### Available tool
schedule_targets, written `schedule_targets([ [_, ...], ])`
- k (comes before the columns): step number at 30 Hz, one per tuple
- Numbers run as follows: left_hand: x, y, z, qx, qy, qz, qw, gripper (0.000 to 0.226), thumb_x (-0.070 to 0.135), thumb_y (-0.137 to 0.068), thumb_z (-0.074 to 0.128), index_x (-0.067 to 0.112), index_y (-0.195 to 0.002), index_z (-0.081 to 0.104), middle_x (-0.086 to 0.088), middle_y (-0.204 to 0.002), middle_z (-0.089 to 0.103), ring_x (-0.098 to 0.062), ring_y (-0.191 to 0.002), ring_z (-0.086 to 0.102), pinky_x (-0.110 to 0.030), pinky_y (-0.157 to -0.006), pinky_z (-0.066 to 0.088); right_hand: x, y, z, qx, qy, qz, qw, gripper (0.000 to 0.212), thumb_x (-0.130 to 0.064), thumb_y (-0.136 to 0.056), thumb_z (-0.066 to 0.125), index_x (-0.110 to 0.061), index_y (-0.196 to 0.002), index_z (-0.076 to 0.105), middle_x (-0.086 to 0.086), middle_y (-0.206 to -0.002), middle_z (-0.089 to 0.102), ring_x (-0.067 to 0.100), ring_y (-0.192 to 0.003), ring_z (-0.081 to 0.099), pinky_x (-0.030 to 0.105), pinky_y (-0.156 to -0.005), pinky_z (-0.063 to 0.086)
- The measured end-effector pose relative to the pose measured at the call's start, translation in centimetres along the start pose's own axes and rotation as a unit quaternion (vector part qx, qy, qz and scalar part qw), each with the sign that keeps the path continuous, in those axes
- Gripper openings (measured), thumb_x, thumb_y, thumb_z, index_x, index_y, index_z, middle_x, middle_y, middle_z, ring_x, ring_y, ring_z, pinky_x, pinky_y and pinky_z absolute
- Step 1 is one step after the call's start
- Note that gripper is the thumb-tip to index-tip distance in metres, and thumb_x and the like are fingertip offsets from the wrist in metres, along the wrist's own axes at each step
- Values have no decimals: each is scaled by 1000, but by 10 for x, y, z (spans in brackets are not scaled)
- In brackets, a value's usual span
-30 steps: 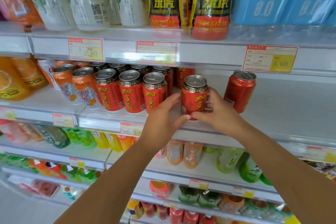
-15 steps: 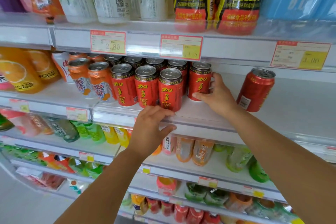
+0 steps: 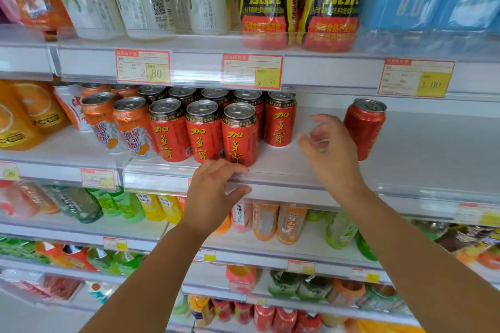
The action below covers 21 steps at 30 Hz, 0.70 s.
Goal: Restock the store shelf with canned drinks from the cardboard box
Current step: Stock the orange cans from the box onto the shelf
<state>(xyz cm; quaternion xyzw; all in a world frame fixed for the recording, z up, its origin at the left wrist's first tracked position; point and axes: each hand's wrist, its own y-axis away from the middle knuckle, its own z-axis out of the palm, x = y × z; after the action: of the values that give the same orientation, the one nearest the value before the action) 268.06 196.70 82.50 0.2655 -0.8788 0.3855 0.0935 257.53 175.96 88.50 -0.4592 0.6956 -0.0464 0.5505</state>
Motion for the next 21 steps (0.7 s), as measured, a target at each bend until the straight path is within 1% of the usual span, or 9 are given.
schedule_targets([
  [1, -1, 0, 1, 1, -1, 2, 1000, 34, 29, -73, 84, 27, -104, 69, 20, -90, 52, -4, -87, 41, -8, -82, 26, 2, 9, -11, 54, -22, -20, 998, 30, -19, -83, 69, -22, -111, 56, 4, -89, 56, 19, -82, 57, 34, -77, 50],
  [3, -2, 0, 2, 5, 3, 6, 1000, 33, 31, -73, 82, 28, -103, 68, 18, -90, 55, -8, -87, 45, -15, -80, 27, 11, 16, -33, 156, -39, -11, 987, 28, -16, -80, 66, -22, -104, 53, 6, -92, 51, 21, -80, 53, 35, -77, 48],
  [5, -3, 0, 2, 8, 9, 9, 1000, 32, 35, -74, 78, 28, -103, 68, 16, -89, 56, -9, -86, 45, -18, -79, 28, 25, 9, -52, 221, -12, 34, 975, 43, -19, -75, 67, -19, -113, 47, 1, -104, 43, 19, -90, 50, 42, -86, 47],
  [6, -3, 0, 2, 10, 11, 10, 1000, 31, 36, -74, 77, 28, -103, 68, 16, -89, 56, -8, -86, 44, -19, -79, 29, 32, 3, -59, 216, 5, 71, 974, 56, -19, -73, 70, -16, -123, 44, -1, -111, 39, 18, -100, 48, 44, -92, 45],
  [7, -3, 0, 2, 11, 12, 10, 1000, 31, 37, -74, 76, 28, -103, 68, 16, -89, 56, -8, -86, 43, -19, -79, 29, 37, -4, -65, 177, 9, 116, 977, 72, -17, -72, 75, -16, -134, 38, 1, -121, 38, 17, -111, 45, 43, -100, 42],
  [9, -3, -1, 2, 10, 11, 11, 1000, 31, 37, -74, 75, 27, -103, 69, 14, -89, 58, -8, -85, 43, -20, -78, 29, 42, -16, -72, 33, -36, 194, 980, 99, -9, -72, 80, -24, -149, 18, 4, -141, 36, 19, -128, 41, 42, -110, 35],
  [11, -3, 0, 2, 8, 13, 9, 1000, 32, 38, -74, 74, 27, -103, 69, 13, -89, 59, -9, -86, 44, -21, -79, 30, 43, -21, -76, -74, -60, 202, 975, 104, -3, -74, 78, -29, -151, 12, 1, -141, 41, 20, -126, 47, 41, -107, 38],
  [17, 0, 1, 0, 0, 11, -2, 1000, 34, 29, -74, 83, 27, -105, 68, 14, -90, 58, -8, -88, 43, -20, -79, 30, 28, -11, -63, -80, -27, 152, 985, 86, -4, -77, 77, -20, -145, 27, 1, -124, 45, 21, -106, 53, 30, -84, 44],
  [21, 2, 2, -1, 1, 13, -9, 1000, 35, 28, -73, 83, 27, -105, 68, 13, -90, 59, -7, -89, 42, -20, -79, 29, 13, -3, -43, -134, 23, 136, 981, 81, -23, -71, 84, -21, -139, 38, 3, -127, 48, 17, -102, 57, 32, -88, 47],
])
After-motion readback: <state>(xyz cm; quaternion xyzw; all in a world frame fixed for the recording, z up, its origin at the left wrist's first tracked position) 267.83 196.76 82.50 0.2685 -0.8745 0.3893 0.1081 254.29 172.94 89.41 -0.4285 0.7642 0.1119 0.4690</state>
